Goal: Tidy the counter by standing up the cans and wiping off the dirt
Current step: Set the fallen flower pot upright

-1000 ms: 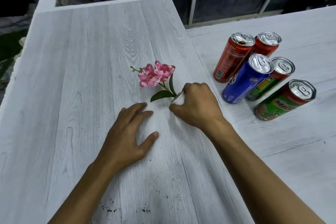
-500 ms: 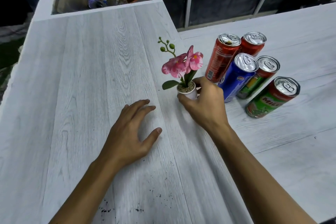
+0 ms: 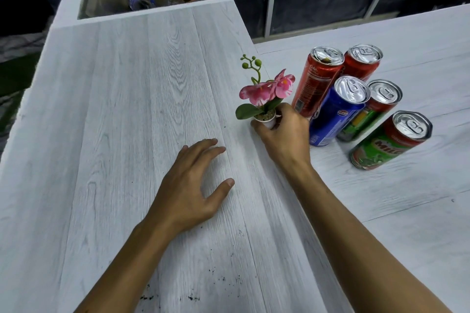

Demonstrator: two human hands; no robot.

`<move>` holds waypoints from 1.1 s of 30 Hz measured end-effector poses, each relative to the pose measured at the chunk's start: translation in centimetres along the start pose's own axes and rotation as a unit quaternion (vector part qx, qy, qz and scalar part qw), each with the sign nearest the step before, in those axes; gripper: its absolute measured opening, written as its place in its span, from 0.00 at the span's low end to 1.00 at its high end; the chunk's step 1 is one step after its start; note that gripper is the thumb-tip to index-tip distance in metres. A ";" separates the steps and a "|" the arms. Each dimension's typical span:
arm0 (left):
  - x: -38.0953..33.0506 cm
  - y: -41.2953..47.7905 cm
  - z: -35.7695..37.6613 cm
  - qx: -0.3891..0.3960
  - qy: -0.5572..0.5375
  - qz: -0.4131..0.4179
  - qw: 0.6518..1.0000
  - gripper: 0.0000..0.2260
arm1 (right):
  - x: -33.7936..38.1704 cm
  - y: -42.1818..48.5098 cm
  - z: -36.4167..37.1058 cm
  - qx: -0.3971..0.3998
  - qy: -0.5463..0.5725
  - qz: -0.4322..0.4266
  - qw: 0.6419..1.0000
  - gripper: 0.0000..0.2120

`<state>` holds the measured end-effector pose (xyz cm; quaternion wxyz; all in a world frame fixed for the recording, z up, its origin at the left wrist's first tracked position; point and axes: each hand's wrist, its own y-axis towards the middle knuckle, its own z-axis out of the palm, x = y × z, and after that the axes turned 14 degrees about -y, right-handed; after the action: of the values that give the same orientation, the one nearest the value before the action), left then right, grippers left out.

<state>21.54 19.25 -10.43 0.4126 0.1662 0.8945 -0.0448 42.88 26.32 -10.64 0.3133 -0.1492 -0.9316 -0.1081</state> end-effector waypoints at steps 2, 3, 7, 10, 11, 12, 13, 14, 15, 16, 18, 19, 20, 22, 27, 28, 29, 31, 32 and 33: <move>0.0 0.0 0.1 0.002 -0.001 -0.007 1.000 0.29 | -0.2 0.1 0.3 0.001 0.001 0.003 1.000 0.18; 0.0 0.1 0.1 0.002 -0.001 -0.010 1.000 0.30 | -0.2 0.2 0.4 0.002 0.001 0.004 1.000 0.18; 0.1 0.2 0.3 0.004 -0.004 -0.015 1.000 0.30 | -0.3 0.5 0.6 0.015 -0.005 0.003 1.000 0.20; 0.1 0.3 0.5 0.006 -0.009 -0.017 1.000 0.30 | -0.5 0.1 0.1 0.024 -0.013 -0.008 1.000 0.26; 0.2 0.4 0.5 0.007 -0.013 -0.018 1.000 0.30 | -0.5 -0.2 -0.1 0.025 -0.019 -0.012 0.999 0.28; 0.2 0.4 0.6 0.008 -0.018 -0.018 1.000 0.30 | -0.6 -0.6 -0.4 0.024 -0.028 -0.015 0.999 0.30; 0.1 0.4 0.7 0.008 -0.022 -0.016 1.000 0.29 | -0.8 -1.1 -0.7 0.023 -0.039 -0.018 0.999 0.31; 0.1 0.4 0.7 0.008 -0.026 -0.014 1.000 0.29 | -0.9 -1.7 -0.9 0.021 -0.050 -0.022 0.998 0.31; -0.1 0.5 0.8 0.009 -0.030 -0.015 0.999 0.29 | -1.0 -2.3 -1.3 0.022 -0.061 -0.029 0.997 0.31; -0.2 0.5 0.9 0.011 -0.034 -0.017 0.999 0.30 | -1.1 -2.9 -1.6 0.024 -0.073 -0.040 0.996 0.29; -0.6 0.5 1.0 0.016 -0.037 -0.020 0.999 0.30 | -1.4 -4.0 -2.2 0.037 -0.104 -0.070 0.991 0.27; -0.8 0.5 1.1 0.018 -0.036 -0.020 0.999 0.30 | -1.6 -4.5 -2.5 0.050 -0.126 -0.083 0.987 0.27; -1.0 0.5 1.2 0.020 -0.033 -0.019 0.999 0.29 | -1.9 -5.0 -2.8 0.063 -0.149 -0.096 0.982 0.27; -1.3 0.5 1.3 0.024 -0.024 -0.016 0.999 0.29 | -2.4 -5.9 -3.3 0.074 -0.188 -0.124 0.971 0.27; -2.1 0.2 1.9 0.028 -0.015 0.000 0.999 0.28 | -3.5 -7.2 -4.8 0.116 -0.267 -0.209 0.933 0.28; -2.3 0.1 2.0 0.029 -0.013 0.002 0.999 0.28 | -3.8 -7.4 -5.0 0.128 -0.276 -0.220 0.927 0.29; -2.5 0.1 2.2 0.030 -0.011 0.002 0.999 0.28 | -4.0 -7.7 -5.3 0.137 -0.279 -0.226 0.923 0.29; -2.9 -0.2 2.5 0.033 -0.008 0.006 0.999 0.28 | -4.5 -8.1 -5.7 0.147 -0.280 -0.227 0.921 0.30; -3.1 -0.4 2.6 0.036 -0.005 0.009 0.999 0.28 | -4.7 -8.3 -6.0 0.149 -0.278 -0.225 0.922 0.30; -3.4 -0.5 2.8 0.038 -0.003 0.013 0.999 0.28 | -4.8 -8.6 -6.3 0.149 -0.277 -0.223 0.923 0.30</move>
<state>25.39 17.27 -9.74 0.4089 0.1930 0.8889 -0.0740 47.06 15.47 -9.62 0.0296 0.0867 -0.9957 0.0109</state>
